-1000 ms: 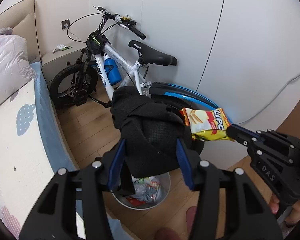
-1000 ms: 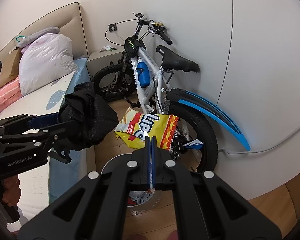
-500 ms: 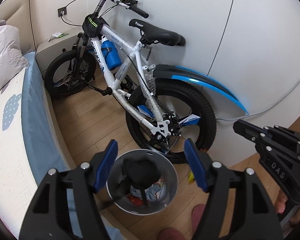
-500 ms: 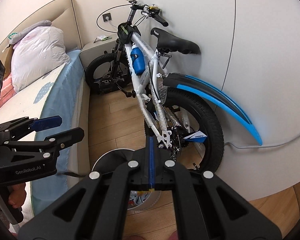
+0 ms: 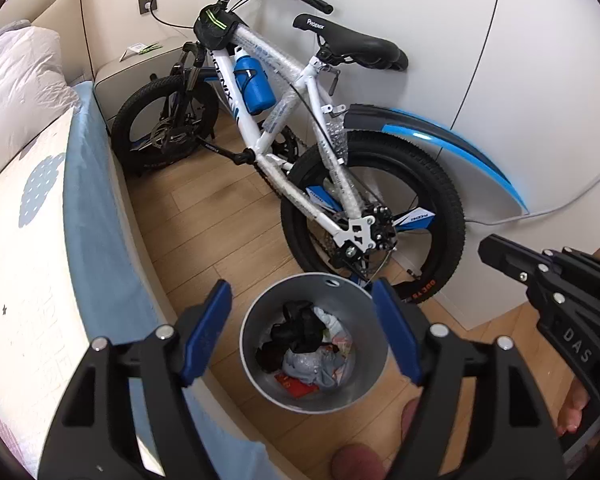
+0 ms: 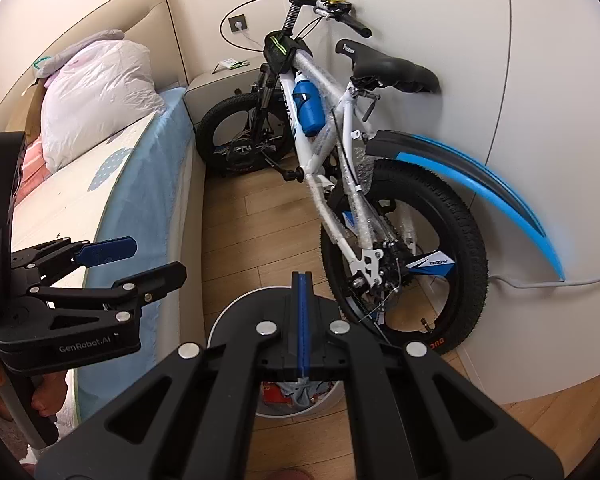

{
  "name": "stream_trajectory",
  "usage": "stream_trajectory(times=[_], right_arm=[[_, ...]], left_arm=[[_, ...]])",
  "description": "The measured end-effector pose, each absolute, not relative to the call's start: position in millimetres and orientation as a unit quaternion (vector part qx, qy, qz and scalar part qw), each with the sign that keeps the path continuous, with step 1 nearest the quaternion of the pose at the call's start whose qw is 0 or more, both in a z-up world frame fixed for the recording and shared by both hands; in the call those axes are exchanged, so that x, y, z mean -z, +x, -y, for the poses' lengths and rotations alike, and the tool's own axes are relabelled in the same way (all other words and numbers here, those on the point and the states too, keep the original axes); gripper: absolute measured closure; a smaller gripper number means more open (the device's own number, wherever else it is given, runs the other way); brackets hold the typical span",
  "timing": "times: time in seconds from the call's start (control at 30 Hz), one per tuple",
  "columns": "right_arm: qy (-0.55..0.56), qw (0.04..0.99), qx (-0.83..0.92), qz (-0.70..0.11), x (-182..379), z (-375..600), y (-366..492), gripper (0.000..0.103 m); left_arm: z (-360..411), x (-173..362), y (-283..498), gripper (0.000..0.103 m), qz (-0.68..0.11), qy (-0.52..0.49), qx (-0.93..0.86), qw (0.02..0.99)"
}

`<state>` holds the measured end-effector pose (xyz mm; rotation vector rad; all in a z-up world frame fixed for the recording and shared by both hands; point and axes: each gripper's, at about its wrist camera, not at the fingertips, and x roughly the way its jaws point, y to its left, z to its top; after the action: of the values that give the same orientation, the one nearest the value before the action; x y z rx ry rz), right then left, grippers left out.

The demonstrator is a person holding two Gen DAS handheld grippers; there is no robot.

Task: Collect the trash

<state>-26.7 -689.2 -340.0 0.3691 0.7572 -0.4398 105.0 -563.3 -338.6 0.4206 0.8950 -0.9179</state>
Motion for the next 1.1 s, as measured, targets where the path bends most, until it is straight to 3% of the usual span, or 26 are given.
stream_trajectory(times=[0.33, 0.5, 0.7, 0.83, 0.9, 1.1], right_arm=[[0.179, 0.878, 0.205, -0.394, 343, 658, -18, 0.099], [0.176, 0.883, 0.208, -0.383, 328, 638, -15, 0.072], [0.166, 0.892, 0.206, -0.367, 295, 606, -9, 0.054], [0.158, 0.898, 0.195, -0.362, 271, 578, -3, 0.05], [0.154, 0.902, 0.187, -0.357, 258, 561, 0, 0.04], [0.139, 0.916, 0.144, -0.348, 223, 498, 9, 0.025]], left_arm=[[527, 337, 108, 0.024, -0.419, 0.195, 0.398, 0.792], [500, 326, 111, 0.024, -0.42, 0.188, 0.387, 0.799], [452, 297, 115, 0.023, -0.415, 0.167, 0.365, 0.817], [415, 276, 116, 0.021, -0.41, 0.156, 0.345, 0.83], [392, 265, 115, 0.021, -0.409, 0.151, 0.334, 0.836], [313, 231, 119, 0.019, -0.412, 0.141, 0.274, 0.858]])
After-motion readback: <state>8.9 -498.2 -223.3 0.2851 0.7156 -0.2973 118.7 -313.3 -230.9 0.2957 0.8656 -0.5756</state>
